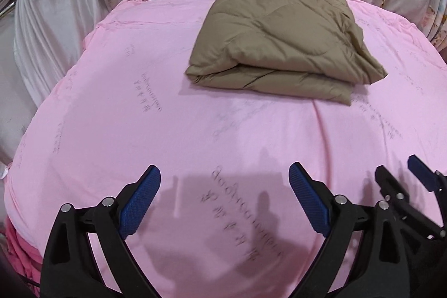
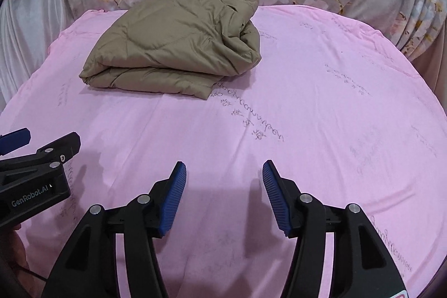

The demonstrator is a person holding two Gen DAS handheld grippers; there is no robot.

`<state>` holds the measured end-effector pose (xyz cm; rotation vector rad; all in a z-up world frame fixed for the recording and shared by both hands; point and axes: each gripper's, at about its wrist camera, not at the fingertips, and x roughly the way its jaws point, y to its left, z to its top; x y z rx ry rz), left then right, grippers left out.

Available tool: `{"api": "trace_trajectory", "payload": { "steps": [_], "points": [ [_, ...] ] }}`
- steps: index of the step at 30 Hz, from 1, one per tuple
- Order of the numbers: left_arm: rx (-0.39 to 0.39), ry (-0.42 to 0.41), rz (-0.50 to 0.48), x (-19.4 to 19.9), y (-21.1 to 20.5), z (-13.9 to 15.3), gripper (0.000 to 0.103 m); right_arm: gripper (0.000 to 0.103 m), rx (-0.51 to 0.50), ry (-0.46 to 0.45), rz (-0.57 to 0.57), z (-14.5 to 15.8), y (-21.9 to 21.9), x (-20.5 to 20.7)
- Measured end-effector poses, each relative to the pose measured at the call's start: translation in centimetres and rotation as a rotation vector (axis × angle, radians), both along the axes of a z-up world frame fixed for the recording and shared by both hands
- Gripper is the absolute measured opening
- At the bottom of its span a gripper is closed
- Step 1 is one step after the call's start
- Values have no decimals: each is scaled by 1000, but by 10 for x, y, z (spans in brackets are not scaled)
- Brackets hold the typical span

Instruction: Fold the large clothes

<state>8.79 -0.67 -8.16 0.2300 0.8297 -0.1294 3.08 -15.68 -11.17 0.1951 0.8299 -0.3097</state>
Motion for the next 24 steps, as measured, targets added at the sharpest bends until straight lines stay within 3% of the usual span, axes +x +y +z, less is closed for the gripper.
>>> {"api": "trace_trajectory", "payload": {
  "steps": [6, 11, 24],
  "points": [
    [-2, -18, 40, -12, 12, -18, 96, 87, -28, -45, -36, 8, 3, -14],
    [-32, -19, 60, -14, 17, -22, 96, 88, -21, -19, -35, 5, 3, -14],
    [-14, -49, 61, -18, 15, -23, 96, 88, -24, 17, -44, -1, 6, -12]
  ]
}}
